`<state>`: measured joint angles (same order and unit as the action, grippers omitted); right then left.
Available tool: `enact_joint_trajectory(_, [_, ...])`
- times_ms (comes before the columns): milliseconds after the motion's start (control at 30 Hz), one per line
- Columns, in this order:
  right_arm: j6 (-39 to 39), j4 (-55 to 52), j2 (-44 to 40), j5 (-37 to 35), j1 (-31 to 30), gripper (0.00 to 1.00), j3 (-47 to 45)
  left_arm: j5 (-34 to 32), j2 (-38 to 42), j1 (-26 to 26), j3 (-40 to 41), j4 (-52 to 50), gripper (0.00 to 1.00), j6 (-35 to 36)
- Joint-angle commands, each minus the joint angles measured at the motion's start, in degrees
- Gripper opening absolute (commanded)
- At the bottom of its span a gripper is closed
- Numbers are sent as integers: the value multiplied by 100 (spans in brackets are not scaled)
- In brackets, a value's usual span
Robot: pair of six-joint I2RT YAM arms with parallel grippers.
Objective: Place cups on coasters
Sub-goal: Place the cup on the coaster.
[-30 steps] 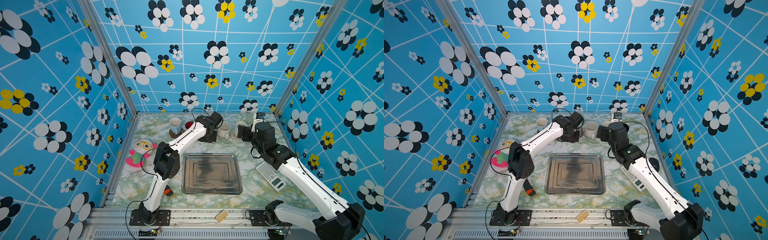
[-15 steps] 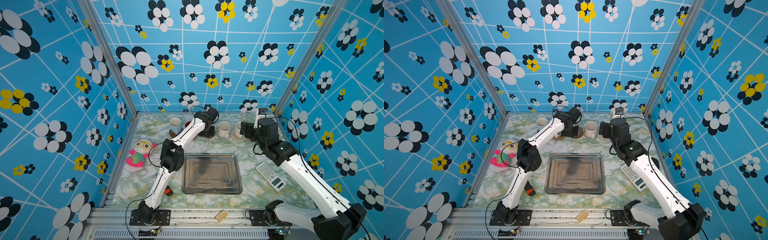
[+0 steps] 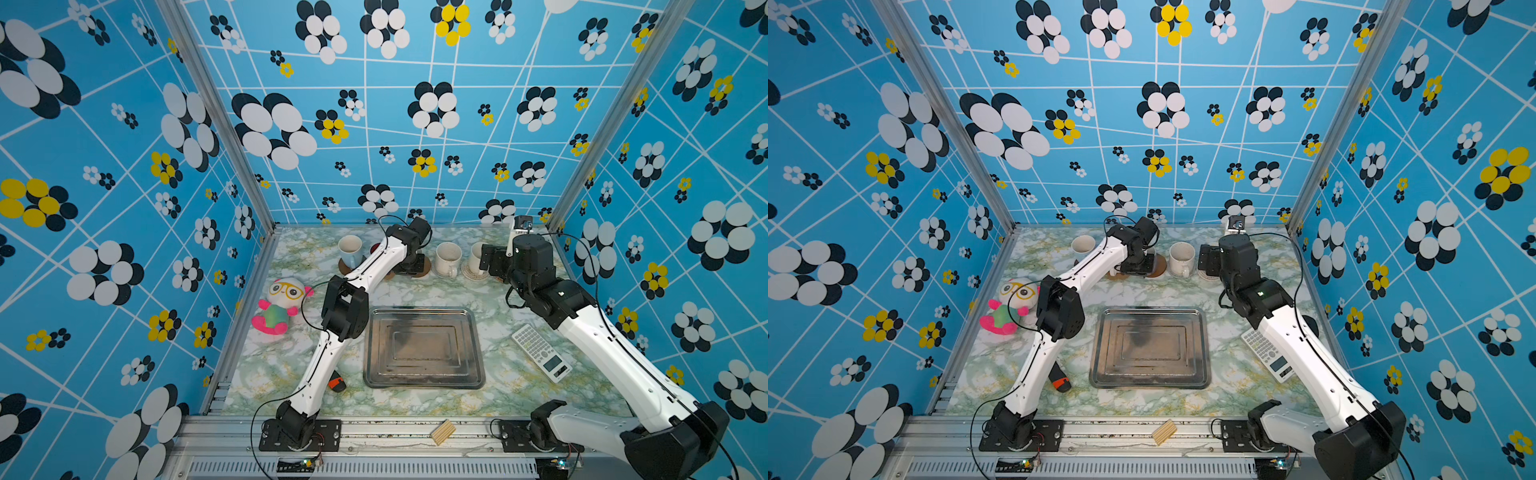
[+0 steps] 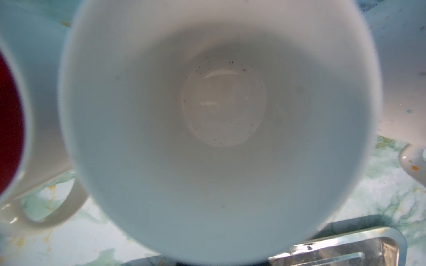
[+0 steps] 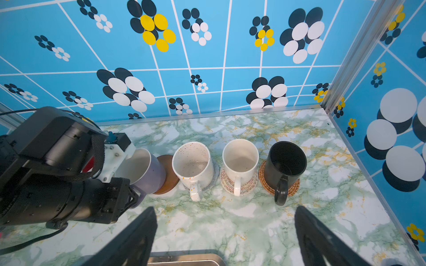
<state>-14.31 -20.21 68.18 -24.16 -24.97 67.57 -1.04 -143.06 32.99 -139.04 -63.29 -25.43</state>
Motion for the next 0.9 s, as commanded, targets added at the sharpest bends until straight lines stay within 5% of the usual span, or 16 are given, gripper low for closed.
enact_joint_trajectory(0, [51,-111,50,-106,34,95,167,56,-28,-14,-273,247,0,43])
enact_joint_trajectory(867, [42,-119,38,-106,38,95,100,334,-259,-12,-358,370,0,100])
